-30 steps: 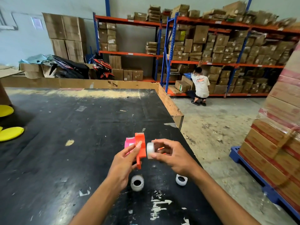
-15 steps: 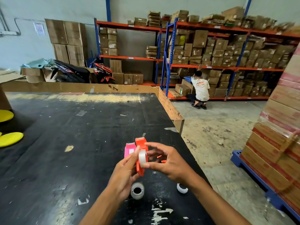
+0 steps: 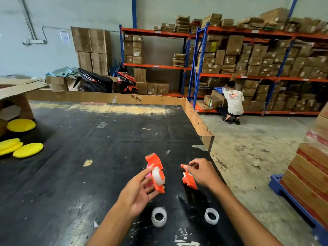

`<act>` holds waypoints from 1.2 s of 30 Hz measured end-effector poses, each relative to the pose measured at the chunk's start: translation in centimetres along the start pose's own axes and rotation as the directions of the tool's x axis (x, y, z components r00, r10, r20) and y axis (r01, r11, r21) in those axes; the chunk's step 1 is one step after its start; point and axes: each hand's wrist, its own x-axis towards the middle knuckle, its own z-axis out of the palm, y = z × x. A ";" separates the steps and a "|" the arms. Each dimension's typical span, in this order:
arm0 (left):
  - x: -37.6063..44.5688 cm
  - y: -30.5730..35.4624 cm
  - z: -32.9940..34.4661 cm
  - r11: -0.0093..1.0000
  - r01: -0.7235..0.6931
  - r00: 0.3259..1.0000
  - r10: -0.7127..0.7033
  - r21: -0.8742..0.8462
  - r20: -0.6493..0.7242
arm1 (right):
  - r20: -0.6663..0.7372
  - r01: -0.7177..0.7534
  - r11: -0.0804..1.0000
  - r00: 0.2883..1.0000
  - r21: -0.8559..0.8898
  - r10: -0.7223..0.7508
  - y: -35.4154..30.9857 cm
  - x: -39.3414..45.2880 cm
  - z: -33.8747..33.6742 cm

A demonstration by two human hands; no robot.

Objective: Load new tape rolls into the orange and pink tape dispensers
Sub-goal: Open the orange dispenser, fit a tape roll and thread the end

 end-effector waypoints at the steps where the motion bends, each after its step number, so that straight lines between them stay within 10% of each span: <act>1: 0.1 0.0 0.0 1.000 -0.002 1.000 0.002 0.000 -0.006 | 0.044 -0.053 0.990 0.997 -0.133 0.059 0.5 0.3 0.7; 7: 0.4 -0.4 -0.2 0.999 -0.009 1.000 0.010 0.040 -0.028 | 0.059 -0.090 0.957 0.992 -0.274 0.110 0.6 0.0 2.8; 15: 0.1 -0.5 0.0 0.998 -0.026 0.999 0.029 0.060 -0.041 | 0.243 -0.080 0.757 0.964 0.648 -0.106 -2.6 -3.7 0.3; 36: -2.0 -0.3 0.5 0.979 -0.112 0.987 0.089 0.170 0.133 | 0.108 0.087 0.682 0.965 0.726 -0.238 -4.3 -8.8 -0.5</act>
